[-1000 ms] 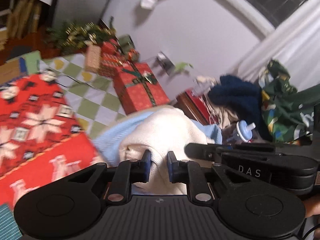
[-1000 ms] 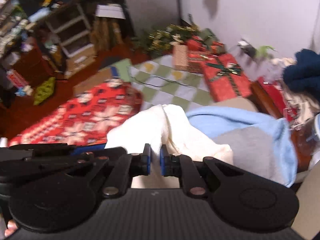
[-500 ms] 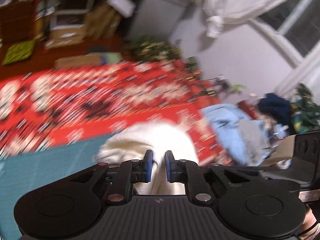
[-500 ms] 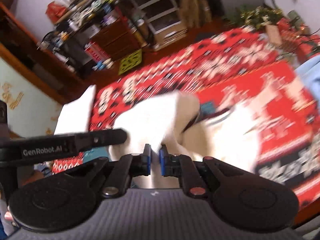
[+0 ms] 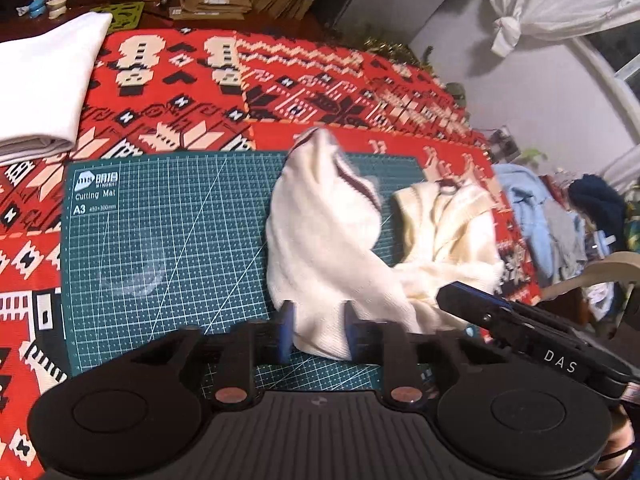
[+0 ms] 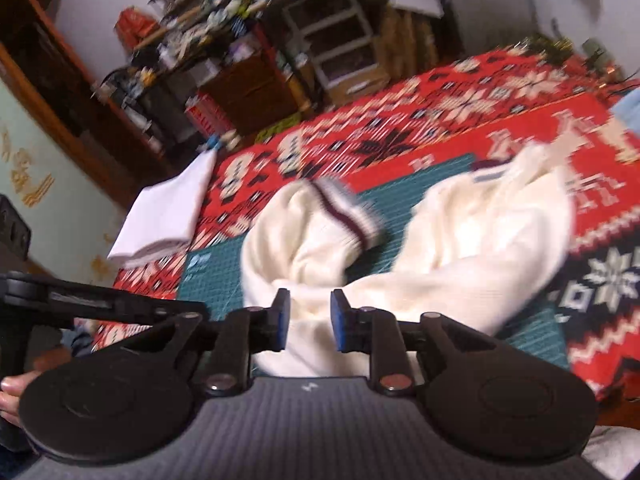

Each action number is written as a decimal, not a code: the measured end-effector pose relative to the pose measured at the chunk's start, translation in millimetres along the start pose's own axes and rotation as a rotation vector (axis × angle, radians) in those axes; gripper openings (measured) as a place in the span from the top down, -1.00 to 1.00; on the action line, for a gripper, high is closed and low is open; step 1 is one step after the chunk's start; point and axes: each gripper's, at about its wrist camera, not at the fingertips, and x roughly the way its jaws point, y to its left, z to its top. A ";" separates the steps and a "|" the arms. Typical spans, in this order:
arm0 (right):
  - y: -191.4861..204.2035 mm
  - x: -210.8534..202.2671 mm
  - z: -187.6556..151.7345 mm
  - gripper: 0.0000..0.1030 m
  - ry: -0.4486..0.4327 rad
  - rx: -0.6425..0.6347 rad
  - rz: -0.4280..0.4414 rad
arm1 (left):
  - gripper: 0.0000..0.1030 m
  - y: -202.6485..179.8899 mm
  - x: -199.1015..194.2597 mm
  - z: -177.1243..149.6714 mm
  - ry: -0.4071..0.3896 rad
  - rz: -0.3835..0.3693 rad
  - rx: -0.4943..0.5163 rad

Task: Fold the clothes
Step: 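Carry the sweater with both grippers onto the green cutting mat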

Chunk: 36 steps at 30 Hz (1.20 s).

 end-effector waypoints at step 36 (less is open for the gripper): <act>-61.1 -8.8 -2.2 -0.19 -0.083 0.223 -0.263 | 0.68 77.8 -11.8 30.3 -0.056 0.282 -0.044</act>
